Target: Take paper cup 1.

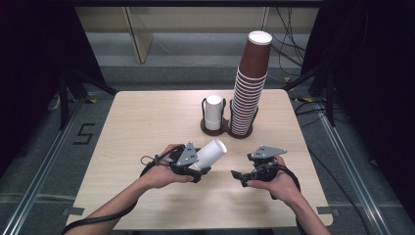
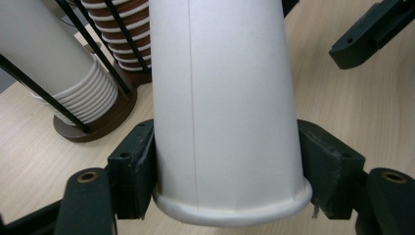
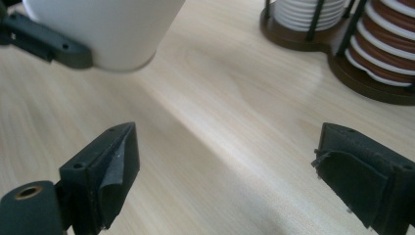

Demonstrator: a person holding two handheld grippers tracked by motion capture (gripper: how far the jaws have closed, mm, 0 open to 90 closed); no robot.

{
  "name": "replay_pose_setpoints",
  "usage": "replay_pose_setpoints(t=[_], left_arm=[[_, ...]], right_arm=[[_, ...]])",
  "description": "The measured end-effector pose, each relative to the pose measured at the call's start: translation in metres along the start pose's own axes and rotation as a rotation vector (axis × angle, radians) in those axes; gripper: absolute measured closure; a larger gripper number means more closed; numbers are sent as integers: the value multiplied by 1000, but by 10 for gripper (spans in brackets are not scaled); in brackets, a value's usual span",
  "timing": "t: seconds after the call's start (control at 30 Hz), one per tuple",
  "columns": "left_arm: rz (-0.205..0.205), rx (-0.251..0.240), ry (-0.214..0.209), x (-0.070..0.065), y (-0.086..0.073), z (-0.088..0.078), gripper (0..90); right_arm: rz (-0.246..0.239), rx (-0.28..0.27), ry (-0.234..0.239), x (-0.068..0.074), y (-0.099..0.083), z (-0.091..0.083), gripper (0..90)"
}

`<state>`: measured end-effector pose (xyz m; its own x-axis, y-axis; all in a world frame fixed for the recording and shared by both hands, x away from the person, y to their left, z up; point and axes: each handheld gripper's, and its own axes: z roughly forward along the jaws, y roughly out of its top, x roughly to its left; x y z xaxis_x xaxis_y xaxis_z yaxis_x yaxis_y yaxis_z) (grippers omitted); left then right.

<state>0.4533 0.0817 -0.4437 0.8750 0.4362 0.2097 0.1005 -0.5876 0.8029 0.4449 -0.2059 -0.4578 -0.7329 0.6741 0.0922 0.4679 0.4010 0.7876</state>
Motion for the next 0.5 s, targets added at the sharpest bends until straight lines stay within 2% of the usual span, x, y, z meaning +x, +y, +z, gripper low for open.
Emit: replay_pose_setpoints(t=[0.03,0.07,0.13,0.27,0.3,0.37,0.43,0.5], left_arm=[[10,4,-5,0,0,-1,302],[15,9,-10,0,0,-1,302],[42,37,-14,0,1,-3,302],[76,65,-33,-1,2,-4,302],[100,84,-33,-1,3,-5,303],[112,90,-44,-2,3,-5,302],[125,103,-50,-4,4,-5,302],[133,113,-58,-6,4,-4,302]], right_arm=[[-12,14,5,0,1,0,102],[-50,26,13,-2,1,1,103],[-62,63,29,-2,2,1,103],[-121,110,102,-1,3,5,102],[-133,123,105,-1,4,5,103],[-149,138,116,1,4,8,103],[-203,158,131,0,6,9,111],[-215,165,136,1,7,10,114]])
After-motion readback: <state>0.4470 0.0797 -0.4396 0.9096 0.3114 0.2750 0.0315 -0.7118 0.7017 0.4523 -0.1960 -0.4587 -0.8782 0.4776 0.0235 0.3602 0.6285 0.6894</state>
